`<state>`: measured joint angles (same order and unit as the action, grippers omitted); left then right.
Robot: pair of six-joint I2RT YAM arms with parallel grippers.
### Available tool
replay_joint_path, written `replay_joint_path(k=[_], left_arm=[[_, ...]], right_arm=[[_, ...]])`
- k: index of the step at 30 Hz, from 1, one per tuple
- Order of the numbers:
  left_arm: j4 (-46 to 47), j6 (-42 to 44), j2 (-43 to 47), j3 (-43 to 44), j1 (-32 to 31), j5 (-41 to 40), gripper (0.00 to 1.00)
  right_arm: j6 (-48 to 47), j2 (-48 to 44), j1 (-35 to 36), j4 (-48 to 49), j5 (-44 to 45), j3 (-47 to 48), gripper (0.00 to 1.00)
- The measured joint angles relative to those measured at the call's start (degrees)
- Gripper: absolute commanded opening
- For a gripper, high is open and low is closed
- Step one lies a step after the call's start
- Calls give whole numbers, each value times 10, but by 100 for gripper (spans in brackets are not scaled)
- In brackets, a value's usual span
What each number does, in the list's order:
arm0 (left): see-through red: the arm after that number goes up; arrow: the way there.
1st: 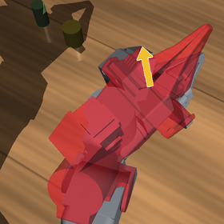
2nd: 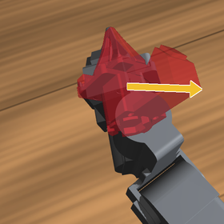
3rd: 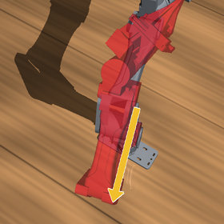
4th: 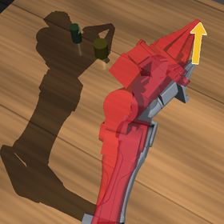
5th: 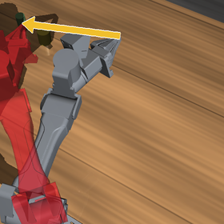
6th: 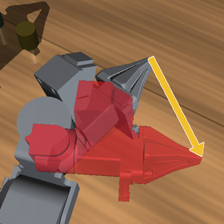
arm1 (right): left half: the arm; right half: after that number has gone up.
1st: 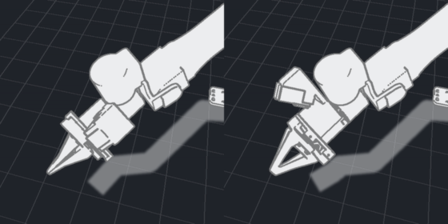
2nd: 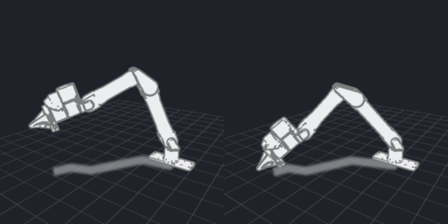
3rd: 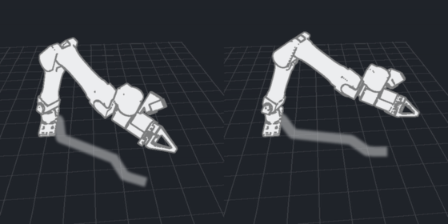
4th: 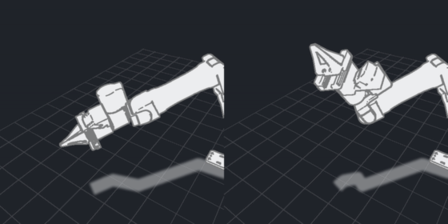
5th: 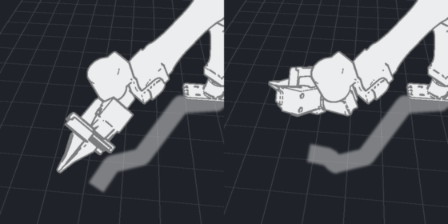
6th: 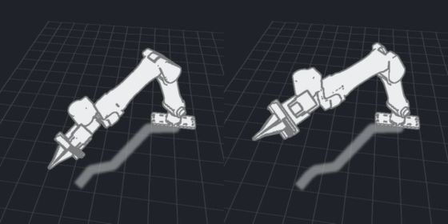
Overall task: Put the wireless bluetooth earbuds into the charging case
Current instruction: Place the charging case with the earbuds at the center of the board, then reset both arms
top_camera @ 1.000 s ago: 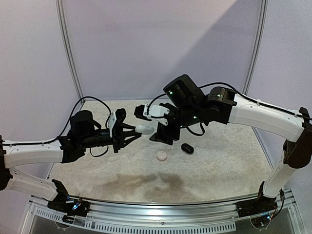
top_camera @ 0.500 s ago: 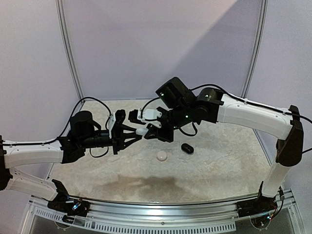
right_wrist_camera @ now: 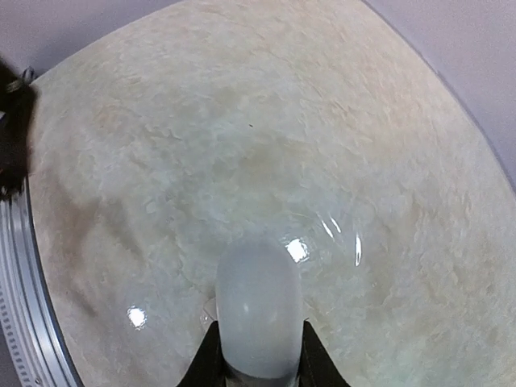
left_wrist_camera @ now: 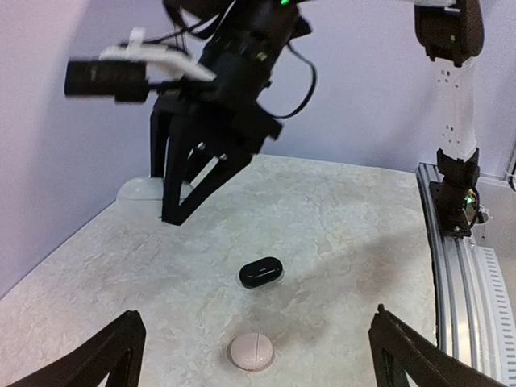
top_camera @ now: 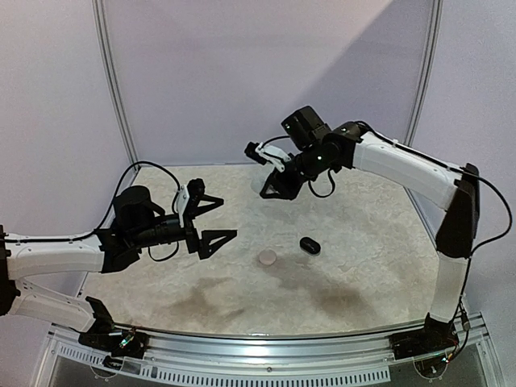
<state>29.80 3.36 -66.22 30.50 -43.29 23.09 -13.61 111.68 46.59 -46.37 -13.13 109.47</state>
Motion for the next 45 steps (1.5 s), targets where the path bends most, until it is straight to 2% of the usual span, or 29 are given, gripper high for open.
replay_joint_path(k=[4,9,15,22,31,33,35,36,42,45], left_arm=[[1,0,0,-2,0,-7,99],[2,0,2,-4,0,-12,99],[8,0,3,-5,0,-16,99],[9,0,11,-7,0,-26,99],[9,0,11,-11,0,-33,99],[9,0,12,-11,0,-34,99],[9,0,13,-11,0,-36,99],[9,0,14,-12,0,-37,99],[9,-7,15,-15,0,-86,99],[6,-11,24,-27,-1,-162,99]], right_arm=[[61,97,-49,-39,-35,56,7],[104,189,-59,-87,-57,65,8],[123,230,-58,-107,-75,79,12],[128,268,-58,-116,-83,99,25],[148,283,-65,-127,-72,102,60],[148,283,-66,-128,-67,106,72],[147,283,-66,-128,-54,111,94],[147,283,-66,-129,-45,115,99],[136,257,-75,-118,13,129,99],[150,196,-98,-57,53,94,99]])
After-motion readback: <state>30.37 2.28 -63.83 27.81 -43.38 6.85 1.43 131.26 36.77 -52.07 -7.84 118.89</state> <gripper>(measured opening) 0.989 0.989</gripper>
